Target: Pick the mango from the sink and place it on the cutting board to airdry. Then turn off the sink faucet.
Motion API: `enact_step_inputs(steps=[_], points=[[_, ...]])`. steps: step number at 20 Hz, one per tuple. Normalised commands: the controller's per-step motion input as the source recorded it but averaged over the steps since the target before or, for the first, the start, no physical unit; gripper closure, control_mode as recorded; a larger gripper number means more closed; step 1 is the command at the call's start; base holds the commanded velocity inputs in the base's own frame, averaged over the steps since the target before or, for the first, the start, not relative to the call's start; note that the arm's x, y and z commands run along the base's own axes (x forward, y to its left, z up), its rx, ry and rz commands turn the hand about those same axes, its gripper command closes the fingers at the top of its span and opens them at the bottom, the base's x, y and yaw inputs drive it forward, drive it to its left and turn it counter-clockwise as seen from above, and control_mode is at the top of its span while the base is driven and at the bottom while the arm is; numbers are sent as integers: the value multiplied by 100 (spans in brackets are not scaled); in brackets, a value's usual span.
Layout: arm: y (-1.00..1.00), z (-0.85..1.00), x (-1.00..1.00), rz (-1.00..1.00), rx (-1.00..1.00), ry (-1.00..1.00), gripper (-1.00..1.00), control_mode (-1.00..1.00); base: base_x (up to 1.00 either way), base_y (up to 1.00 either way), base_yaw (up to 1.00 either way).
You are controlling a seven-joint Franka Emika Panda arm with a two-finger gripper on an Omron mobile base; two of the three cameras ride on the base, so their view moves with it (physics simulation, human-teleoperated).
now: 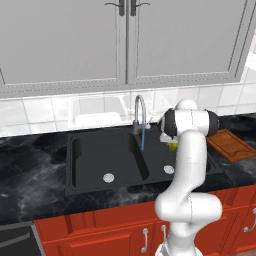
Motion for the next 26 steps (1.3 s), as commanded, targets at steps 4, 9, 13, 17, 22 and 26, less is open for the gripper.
enact_step_inputs(steps=[4, 9, 13, 17, 22, 26], points=[[-9, 51, -27, 0, 0, -1, 100, -100, 0, 0, 0], [-7, 52, -28, 0, 0, 0, 100, -100, 0, 0, 0], [-7, 70, -25, 0, 0, 0, 100, -100, 0, 0, 0], [-1, 57, -35, 0, 0, 0, 100, -100, 0, 0, 0], [0, 42, -40, 0, 0, 0, 100, -100, 0, 0, 0], [5, 7, -58, 0, -1, -5, 100, -100, 0, 0, 0]])
